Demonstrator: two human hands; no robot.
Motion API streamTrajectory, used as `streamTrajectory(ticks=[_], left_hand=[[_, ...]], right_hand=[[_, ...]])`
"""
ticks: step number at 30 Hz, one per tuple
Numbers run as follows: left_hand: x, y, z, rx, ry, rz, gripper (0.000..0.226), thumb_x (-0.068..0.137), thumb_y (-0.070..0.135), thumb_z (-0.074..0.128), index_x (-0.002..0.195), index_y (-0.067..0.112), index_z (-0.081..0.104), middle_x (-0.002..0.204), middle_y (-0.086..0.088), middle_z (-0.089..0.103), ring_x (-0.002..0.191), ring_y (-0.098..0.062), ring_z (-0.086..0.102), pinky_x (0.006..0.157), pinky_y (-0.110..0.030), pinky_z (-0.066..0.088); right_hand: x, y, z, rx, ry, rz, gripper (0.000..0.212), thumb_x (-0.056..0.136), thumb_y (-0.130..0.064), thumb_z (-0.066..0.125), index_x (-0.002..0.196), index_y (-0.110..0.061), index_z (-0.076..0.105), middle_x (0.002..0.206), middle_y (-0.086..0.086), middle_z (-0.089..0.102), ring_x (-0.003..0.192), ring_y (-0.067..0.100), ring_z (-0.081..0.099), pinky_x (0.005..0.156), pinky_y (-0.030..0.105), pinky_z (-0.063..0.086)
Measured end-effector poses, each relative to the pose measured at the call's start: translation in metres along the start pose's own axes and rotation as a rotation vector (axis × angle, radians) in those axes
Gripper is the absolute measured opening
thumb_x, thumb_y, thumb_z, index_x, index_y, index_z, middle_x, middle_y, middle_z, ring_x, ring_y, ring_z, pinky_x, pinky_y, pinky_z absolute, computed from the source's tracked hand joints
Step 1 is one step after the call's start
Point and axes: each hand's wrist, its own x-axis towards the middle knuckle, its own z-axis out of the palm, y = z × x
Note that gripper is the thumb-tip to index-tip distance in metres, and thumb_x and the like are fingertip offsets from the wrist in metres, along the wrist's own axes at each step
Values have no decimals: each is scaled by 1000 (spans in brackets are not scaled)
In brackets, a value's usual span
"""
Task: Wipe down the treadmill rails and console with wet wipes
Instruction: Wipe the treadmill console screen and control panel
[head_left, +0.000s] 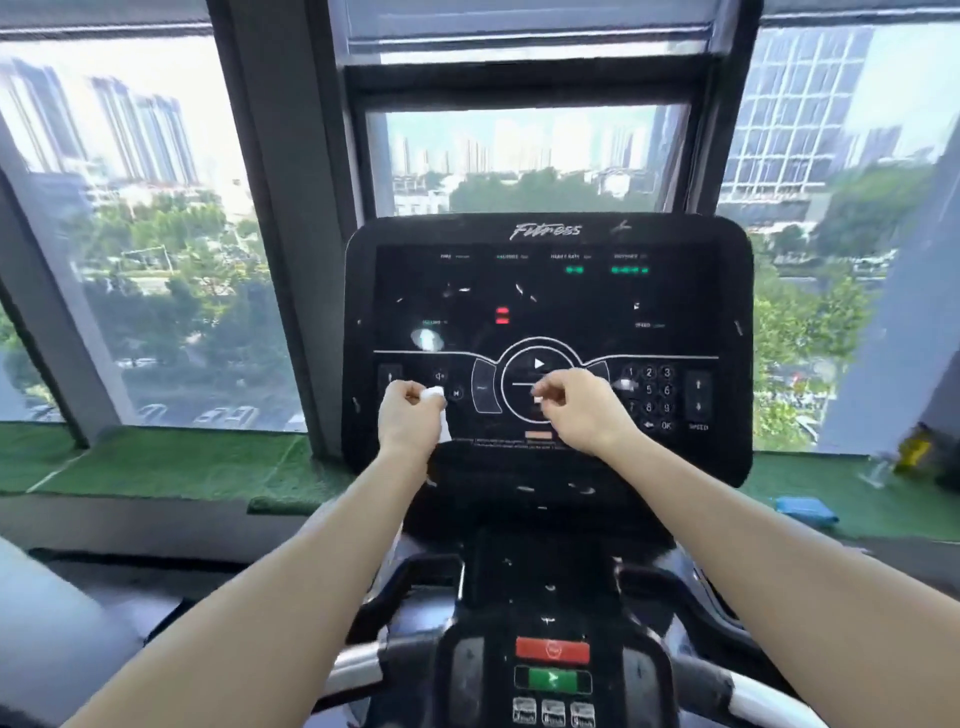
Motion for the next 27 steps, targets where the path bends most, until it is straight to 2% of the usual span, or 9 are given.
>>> streamTrajectory(ticks=[3,7,9,12,17,19,22,24,27], left_hand=[[42,24,0,82,0,111,10,89,12,55,82,16,49,75,7,48,65,-9,46,50,-10,36],[105,52,-4,241,41,362,6,91,17,55,88,17,49,93,2,50,69,-8,45,58,-21,32],[127,65,-3,271,73,436,7,91,15,54,87,17,49,91,5,45,76,-12,44,66,-24,30],[153,88,-2,317,146,564,7,90,9,52,89,15,49,93,5,43,81,-12,42,65,-22,28],[183,117,2,363,310,680,10,89,4,48,94,12,53,97,6,41,91,-12,43,68,-25,32],[187,113,8,440,257,701,8,92,10,49,92,14,56,96,9,43,92,-12,45,69,-26,33],[188,91,15,561,157,884,13,95,20,55,93,15,66,91,11,51,86,-8,48,69,-24,36],[187,83,16,593,167,1001,15,94,21,58,95,15,72,87,9,58,80,-3,46,68,-18,33],[191,93,20,559,240,980,17,94,22,59,96,15,74,89,6,64,79,-8,54,68,-15,29]], right_hand=[[47,-17,-9,-70,92,14,29,87,-5,50,108,-13,69,112,7,66,98,22,61,87,31,48],[101,-38,-6,-137,218,-36,32,86,-4,49,110,-11,68,116,11,59,108,28,56,94,38,45],[122,-48,-8,-186,281,-84,32,86,-4,48,111,-11,67,116,11,54,112,30,50,92,38,45],[149,-62,-17,-240,359,-153,31,90,-5,47,116,-11,63,121,7,49,121,25,39,91,37,43],[182,-72,-26,-366,428,-244,36,87,-1,47,120,-9,59,119,4,45,115,23,38,89,34,41],[189,-66,-27,-378,450,-258,37,86,0,46,119,-10,60,117,3,46,112,22,39,88,34,40],[194,-58,-27,-352,476,-303,34,86,0,46,115,-11,61,114,2,48,108,22,41,83,34,41],[196,-53,-29,-371,479,-340,30,86,-2,47,111,-11,61,113,2,49,106,24,43,80,36,42],[197,-46,-34,-348,518,-349,25,86,-3,48,104,-11,62,110,2,50,106,23,44,76,37,42]])
